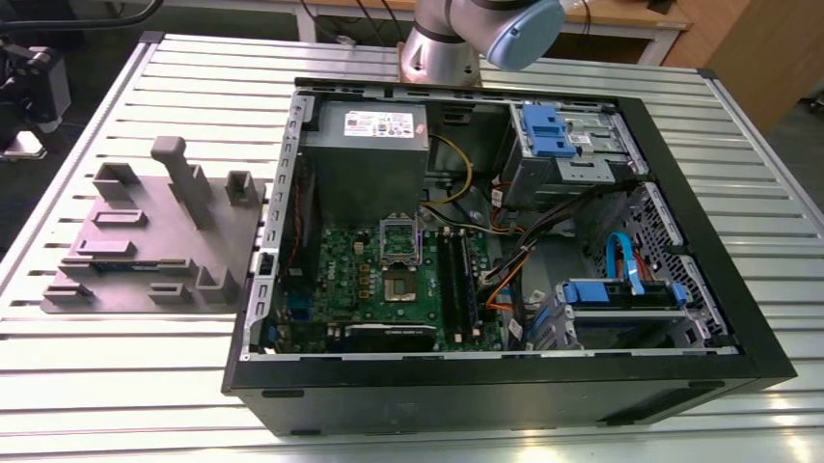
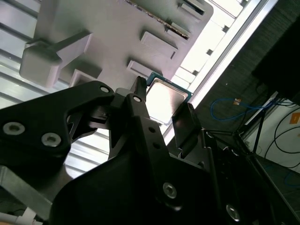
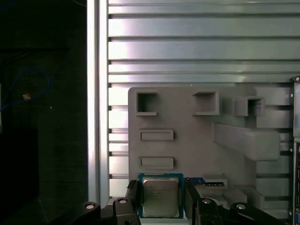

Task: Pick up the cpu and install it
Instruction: 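Pick up the cpu and move it towards the insertion slot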

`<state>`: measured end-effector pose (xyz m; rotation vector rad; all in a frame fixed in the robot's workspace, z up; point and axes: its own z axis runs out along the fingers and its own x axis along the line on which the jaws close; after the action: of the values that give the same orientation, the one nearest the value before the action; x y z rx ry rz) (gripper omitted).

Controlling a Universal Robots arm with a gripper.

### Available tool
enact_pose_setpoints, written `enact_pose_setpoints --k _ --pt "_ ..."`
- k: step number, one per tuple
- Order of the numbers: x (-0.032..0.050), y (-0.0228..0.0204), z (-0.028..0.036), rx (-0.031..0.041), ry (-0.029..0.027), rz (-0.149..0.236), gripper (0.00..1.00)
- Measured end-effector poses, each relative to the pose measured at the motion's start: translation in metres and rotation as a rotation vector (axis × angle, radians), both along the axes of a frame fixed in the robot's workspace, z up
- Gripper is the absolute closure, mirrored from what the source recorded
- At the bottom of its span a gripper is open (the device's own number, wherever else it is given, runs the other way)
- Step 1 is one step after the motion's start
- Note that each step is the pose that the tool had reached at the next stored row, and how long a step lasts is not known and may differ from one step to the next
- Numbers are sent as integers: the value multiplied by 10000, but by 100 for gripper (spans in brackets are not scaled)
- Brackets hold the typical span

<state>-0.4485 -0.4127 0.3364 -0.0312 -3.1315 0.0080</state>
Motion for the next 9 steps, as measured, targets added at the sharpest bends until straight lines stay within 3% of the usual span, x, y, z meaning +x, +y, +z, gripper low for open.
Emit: enact_pose_setpoints --k 7,8,9 --pt "0 0 54 2 -2 -1 53" --pt "0 0 55 23 -1 0 53" --pt "0 0 55 88 0 0 53"
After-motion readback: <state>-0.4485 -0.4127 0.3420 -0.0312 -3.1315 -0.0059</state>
